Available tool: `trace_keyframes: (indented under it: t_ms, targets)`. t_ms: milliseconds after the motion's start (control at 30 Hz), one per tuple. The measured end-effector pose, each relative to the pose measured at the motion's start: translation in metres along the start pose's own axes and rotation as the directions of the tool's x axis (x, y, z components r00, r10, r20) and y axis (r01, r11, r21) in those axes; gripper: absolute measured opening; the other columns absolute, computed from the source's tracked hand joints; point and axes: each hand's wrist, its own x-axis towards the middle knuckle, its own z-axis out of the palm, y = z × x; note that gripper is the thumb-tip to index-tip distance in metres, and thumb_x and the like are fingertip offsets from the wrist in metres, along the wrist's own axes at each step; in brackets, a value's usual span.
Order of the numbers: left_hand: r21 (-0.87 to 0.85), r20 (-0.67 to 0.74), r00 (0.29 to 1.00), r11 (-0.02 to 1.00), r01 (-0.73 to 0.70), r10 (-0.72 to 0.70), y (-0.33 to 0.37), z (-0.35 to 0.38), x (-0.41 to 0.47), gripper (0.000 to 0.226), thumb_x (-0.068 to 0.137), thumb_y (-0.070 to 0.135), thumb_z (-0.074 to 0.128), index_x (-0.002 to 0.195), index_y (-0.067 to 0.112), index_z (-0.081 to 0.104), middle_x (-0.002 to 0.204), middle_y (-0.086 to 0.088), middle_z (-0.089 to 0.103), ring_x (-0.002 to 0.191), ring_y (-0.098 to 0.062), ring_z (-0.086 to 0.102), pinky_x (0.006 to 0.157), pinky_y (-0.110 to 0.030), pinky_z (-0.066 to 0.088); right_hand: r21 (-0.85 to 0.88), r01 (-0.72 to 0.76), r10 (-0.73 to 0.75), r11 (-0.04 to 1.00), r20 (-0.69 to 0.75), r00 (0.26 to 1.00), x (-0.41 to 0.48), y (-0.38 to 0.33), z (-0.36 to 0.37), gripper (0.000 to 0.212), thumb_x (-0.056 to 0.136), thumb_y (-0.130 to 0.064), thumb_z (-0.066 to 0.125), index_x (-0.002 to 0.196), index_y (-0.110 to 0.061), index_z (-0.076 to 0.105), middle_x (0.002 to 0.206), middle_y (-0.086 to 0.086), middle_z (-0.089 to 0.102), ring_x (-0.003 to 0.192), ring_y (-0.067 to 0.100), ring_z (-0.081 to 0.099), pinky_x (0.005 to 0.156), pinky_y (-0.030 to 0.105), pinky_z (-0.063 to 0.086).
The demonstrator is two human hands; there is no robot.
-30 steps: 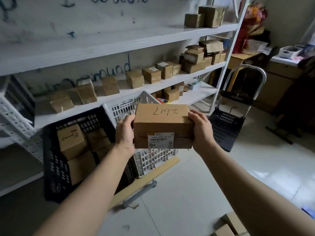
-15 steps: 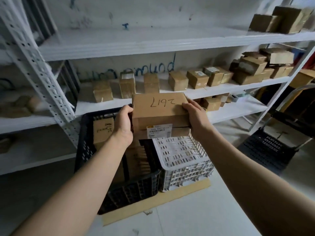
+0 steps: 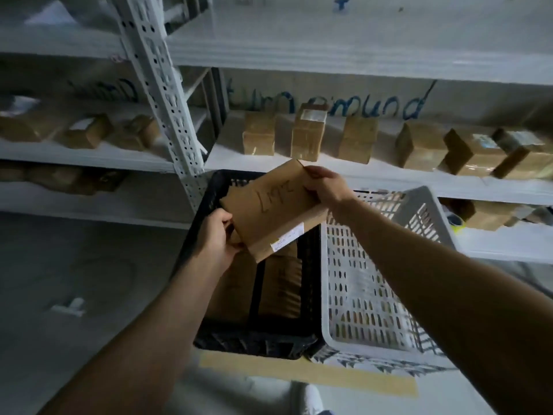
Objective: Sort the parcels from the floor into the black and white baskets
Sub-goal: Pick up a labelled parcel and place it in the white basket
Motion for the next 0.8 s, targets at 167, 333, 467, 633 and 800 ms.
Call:
trace_keyframes:
  t_ms: [167,333,467,633,800]
  targets:
    - [-0.092,-0.010,0.999,0.995,0.047,-0.048,-0.020,0.009,0.028,0.020,0.088,0.024,0.048,0.103,0.017,0.059,0.093,-0.004,0.062,0.081,-0.021,0.061,0.058,-0.039,0.054,-0.183,0.039,-0.015,0.982,0.127,0.992,0.052,0.009,-0.001,0.053,0.083,-0.002,0.049,0.129,-0.025,0.057,0.122,0.004,0.057,0.109,0.023,0.053,0.095,0.031,0.046]
    - [-0.206,-0.052,0.979,0.961,0.185,-0.199,-0.049,0.014,0.052,0.024,0.091,0.020,0.050,0.112,0.009,0.051,0.101,-0.009,0.058,0.106,-0.026,0.053,0.090,-0.057,0.042,-0.334,0.044,0.025,0.941,0.198,0.980,0.093,0.033,0.012,0.060,0.081,0.003,0.042,0.129,-0.030,0.057,0.124,0.001,0.055,0.113,0.022,0.049,0.094,0.029,0.043]
    - [-0.263,-0.038,0.949,0.919,0.292,-0.313,-0.071,0.016,0.074,0.021,0.092,0.022,0.053,0.103,0.005,0.051,0.108,-0.017,0.051,0.120,-0.034,0.043,0.100,-0.060,0.037,-0.479,0.019,0.087,0.878,0.198,0.976,0.127,0.060,0.026,0.063,0.085,0.000,0.036,0.129,-0.041,0.053,0.136,0.007,0.048,0.121,0.030,0.045,0.105,0.039,0.041]
    - [-0.315,-0.065,0.910,0.874,0.370,-0.409,-0.091,0.023,0.104,0.036,0.091,0.024,0.056,0.117,0.001,0.048,0.117,-0.024,0.052,0.115,-0.039,0.048,0.098,-0.059,0.039,-0.615,-0.060,0.194,0.786,0.154,0.969,0.154,0.088,0.046,0.068,0.085,-0.004,0.030,0.136,-0.047,0.041,0.145,0.009,0.031,0.130,0.037,0.027,0.109,0.045,0.032]
    - [-0.337,-0.071,0.869,0.832,0.440,-0.489,-0.102,0.029,0.129,0.042,0.089,0.026,0.060,0.118,0.001,0.045,0.106,-0.026,0.054,0.103,-0.040,0.054,0.075,-0.054,0.049,-0.661,-0.038,0.202,0.750,0.174,0.964,0.174,0.110,0.057,0.067,0.082,-0.009,0.043,0.139,-0.043,0.037,0.143,0.006,0.030,0.132,0.038,0.017,0.103,0.041,0.032]
